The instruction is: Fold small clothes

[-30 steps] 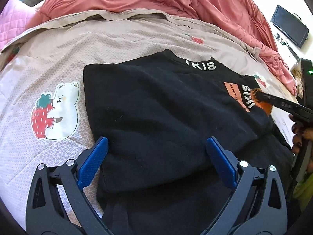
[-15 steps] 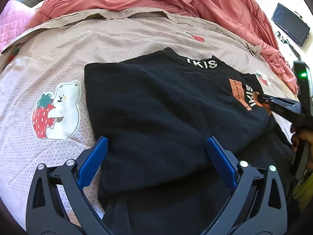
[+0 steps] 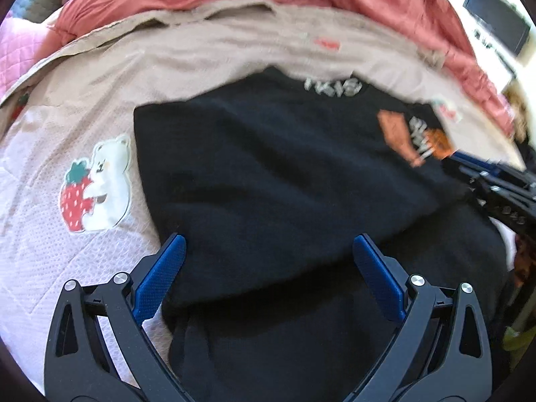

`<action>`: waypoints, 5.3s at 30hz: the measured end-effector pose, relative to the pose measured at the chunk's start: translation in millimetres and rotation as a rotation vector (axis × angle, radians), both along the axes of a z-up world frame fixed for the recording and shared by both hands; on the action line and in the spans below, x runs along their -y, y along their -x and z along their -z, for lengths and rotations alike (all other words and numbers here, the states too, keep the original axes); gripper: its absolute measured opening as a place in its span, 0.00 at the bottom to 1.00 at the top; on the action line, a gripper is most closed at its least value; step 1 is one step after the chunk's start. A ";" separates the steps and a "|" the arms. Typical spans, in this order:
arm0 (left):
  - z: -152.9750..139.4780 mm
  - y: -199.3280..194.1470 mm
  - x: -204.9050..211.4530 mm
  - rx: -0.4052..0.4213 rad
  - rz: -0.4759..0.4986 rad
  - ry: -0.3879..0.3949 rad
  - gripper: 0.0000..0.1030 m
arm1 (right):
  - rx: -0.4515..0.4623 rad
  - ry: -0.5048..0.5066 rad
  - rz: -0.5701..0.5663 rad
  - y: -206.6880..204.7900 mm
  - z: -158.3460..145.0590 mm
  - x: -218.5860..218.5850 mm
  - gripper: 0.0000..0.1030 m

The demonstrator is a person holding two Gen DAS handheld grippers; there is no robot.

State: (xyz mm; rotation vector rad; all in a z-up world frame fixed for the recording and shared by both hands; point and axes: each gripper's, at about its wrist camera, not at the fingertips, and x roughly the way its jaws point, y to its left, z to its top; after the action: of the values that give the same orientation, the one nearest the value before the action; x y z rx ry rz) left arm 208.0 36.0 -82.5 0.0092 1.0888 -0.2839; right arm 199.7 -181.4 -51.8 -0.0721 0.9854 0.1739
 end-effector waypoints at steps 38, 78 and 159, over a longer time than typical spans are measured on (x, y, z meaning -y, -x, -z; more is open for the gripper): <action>-36.9 6.3 -25.8 0.067 -0.079 0.062 0.91 | -0.015 -0.067 0.079 11.9 -22.6 0.9 0.79; -84.1 55.3 -68.4 0.224 -0.257 -0.010 0.91 | 0.144 -0.155 0.116 57.6 -84.1 28.7 0.94; -10.3 169.3 -73.3 -0.199 -0.253 0.084 0.51 | -0.302 -0.233 0.168 157.6 0.1 133.3 0.08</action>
State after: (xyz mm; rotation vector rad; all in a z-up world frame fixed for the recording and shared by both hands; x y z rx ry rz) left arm 38.8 109.3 -72.1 -0.2341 1.2610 -0.1035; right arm 42.1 -314.7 -51.9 0.2564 1.2595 0.1469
